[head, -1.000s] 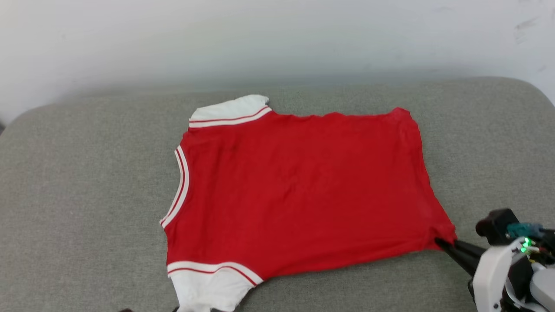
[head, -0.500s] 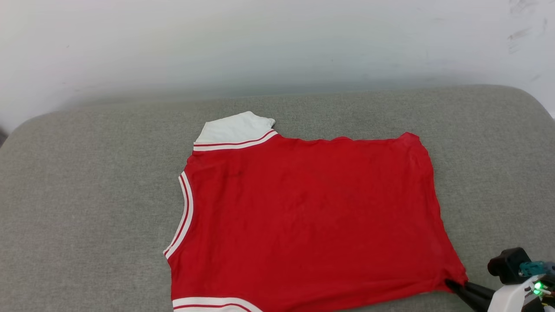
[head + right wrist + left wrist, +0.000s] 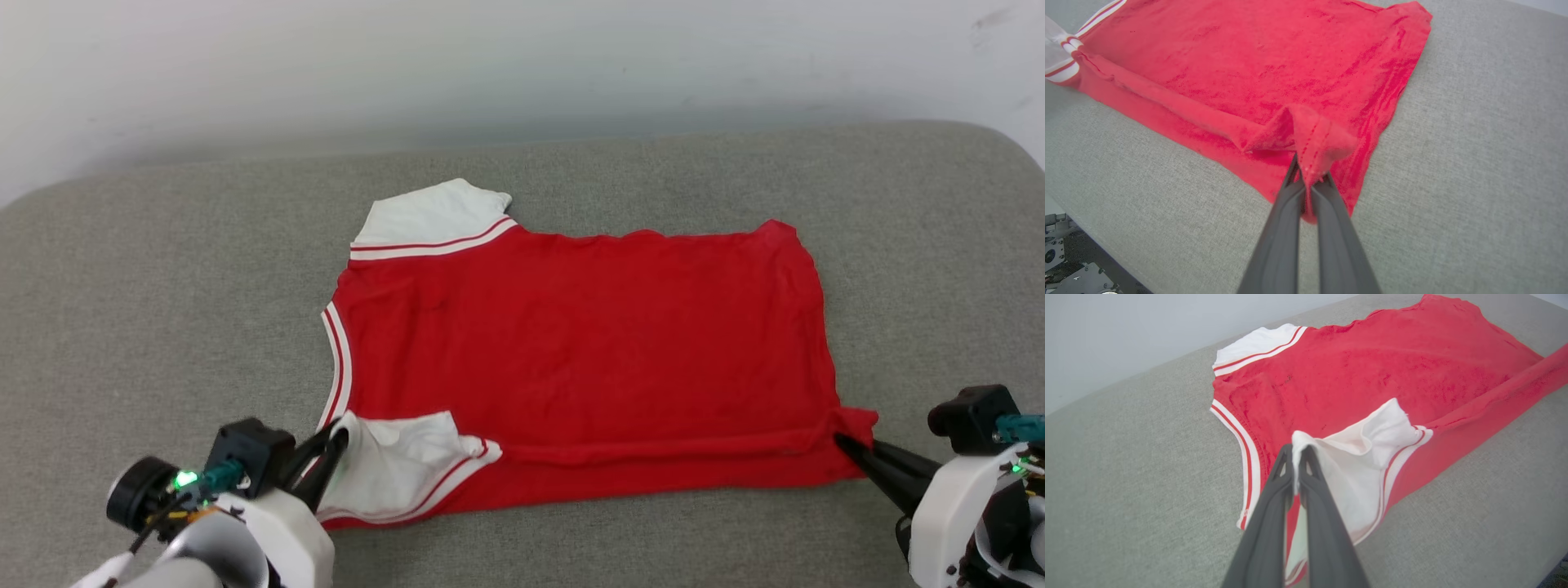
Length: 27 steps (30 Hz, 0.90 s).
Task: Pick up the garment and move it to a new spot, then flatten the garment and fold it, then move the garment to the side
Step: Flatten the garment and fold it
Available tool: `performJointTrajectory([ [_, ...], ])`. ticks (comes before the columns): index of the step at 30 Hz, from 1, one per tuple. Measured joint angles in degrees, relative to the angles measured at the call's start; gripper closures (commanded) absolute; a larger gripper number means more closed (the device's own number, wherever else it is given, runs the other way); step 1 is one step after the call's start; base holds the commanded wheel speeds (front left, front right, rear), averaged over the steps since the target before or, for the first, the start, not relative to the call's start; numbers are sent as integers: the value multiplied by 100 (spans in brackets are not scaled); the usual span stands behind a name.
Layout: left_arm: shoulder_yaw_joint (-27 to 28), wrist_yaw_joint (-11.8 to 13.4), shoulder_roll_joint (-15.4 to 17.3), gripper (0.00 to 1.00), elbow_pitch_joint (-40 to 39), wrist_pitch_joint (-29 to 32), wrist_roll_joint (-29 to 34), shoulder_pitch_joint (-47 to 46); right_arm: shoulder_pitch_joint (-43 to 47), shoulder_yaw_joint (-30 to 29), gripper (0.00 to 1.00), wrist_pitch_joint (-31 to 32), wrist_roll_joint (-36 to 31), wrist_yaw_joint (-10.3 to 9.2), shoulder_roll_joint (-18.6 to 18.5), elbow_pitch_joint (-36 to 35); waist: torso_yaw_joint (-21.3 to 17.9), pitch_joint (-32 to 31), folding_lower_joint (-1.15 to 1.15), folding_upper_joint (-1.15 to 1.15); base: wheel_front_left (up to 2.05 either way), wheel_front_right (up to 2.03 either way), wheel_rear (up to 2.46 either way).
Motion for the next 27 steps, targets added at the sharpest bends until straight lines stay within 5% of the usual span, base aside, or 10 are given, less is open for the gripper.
performJointTrajectory([
  [12, 76, -681, -144, 100, 877, 538, 308, -1447, -654, -576, 100, 444, -424, 0, 409, -87, -183, 834, 1, 0, 0, 0, 0],
  [27, -121, -1300, -800, 100, 2427, 398, 280, -1824, -1331, -203, 100, 382, -604, 0, 862, 909, -241, 1373, 1, 0, 0, 0, 0],
])
